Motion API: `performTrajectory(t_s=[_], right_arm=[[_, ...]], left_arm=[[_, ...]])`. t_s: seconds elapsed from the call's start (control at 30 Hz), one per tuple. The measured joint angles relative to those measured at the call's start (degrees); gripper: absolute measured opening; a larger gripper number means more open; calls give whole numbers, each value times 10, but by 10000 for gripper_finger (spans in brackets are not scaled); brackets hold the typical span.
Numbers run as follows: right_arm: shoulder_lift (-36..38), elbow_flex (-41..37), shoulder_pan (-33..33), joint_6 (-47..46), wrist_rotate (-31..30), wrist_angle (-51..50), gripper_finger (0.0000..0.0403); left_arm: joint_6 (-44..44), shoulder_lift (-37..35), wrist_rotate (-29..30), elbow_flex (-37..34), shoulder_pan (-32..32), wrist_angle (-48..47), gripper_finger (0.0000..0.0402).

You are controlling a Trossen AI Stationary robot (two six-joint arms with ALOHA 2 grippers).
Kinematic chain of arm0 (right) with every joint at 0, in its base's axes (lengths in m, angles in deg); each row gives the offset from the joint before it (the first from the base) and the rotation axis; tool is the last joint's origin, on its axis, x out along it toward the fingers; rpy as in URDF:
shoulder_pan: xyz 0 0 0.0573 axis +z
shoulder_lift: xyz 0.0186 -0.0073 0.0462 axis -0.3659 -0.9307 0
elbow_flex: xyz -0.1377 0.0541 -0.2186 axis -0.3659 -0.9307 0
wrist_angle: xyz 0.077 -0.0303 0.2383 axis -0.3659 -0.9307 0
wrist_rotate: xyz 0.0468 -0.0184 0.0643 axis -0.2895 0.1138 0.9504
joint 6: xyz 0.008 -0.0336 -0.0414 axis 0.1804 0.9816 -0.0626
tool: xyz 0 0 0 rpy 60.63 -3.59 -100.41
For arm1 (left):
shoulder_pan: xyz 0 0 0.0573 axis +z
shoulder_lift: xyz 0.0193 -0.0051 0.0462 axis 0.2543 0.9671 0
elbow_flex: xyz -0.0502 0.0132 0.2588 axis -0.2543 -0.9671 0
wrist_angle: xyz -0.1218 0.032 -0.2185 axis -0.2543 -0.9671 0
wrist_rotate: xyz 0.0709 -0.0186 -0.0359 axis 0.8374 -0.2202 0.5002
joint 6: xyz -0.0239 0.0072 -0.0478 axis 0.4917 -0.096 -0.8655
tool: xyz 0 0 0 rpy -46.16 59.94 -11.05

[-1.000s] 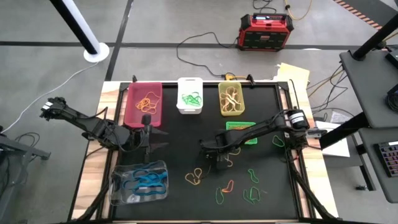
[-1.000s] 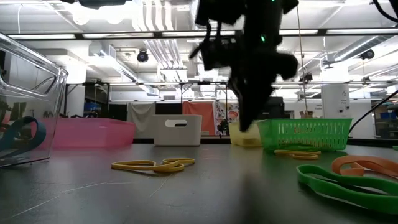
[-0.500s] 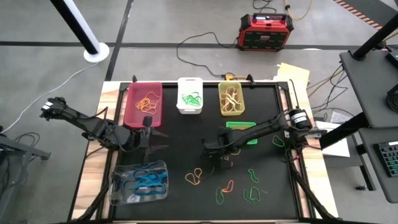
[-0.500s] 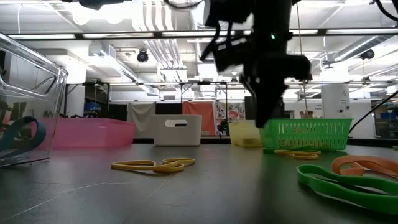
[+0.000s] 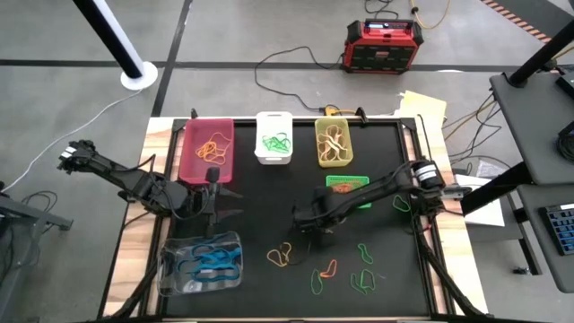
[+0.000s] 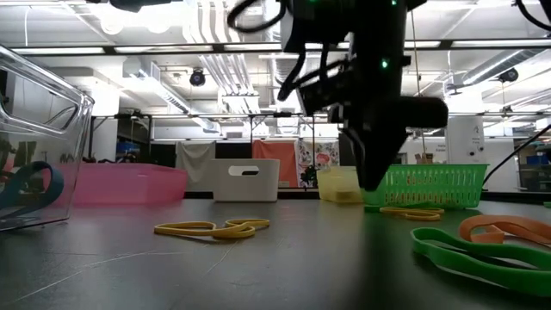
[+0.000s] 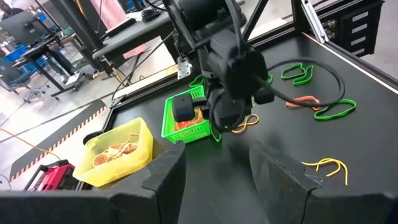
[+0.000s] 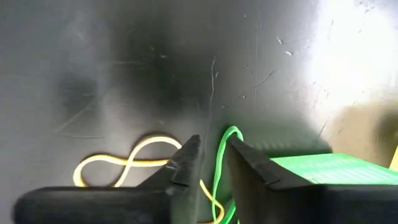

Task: Sort rubber bands into baskets
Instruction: Put the green rubber band into the white bin

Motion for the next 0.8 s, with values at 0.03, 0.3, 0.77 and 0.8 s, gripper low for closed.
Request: performTrajectory(t_s=[0.03,0.3,0.77,0.8], right_arm=[[-5,0,0,0,-6,-1,77],[-12,0,-7,17,-13,-6,130],[-36,0,-21,80,-8,4,112],[-39,0,-21,82,-8,4,110]], left_arm=[[0,0,0,0,0,0,162],[1,0,0,0,0,-2,162],[1,0,0,0,0,-2,162],[1,0,0,0,0,-2,162]])
